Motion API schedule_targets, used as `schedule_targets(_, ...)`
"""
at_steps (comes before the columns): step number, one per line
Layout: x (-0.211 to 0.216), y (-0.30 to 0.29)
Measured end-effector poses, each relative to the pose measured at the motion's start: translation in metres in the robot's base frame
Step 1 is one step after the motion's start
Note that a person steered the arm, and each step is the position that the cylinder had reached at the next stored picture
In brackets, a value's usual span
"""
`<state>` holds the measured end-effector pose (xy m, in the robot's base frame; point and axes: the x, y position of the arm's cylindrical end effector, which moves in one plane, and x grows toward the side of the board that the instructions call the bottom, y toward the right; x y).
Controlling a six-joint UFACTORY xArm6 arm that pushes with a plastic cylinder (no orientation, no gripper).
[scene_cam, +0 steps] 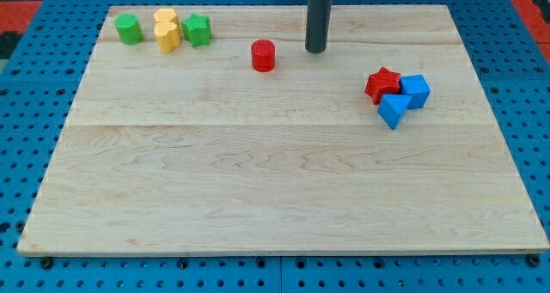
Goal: Push the red circle into the red star
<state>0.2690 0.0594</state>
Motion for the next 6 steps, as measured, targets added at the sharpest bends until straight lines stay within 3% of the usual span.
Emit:
schedule_targets(1,-0.019,-0.082)
schedule_targets(2,0.027,-0.109)
schedule_targets(3,0.083,-0.027)
schedule_targets(5,0.108,-0.002)
schedule_targets(6,0.123,0.064)
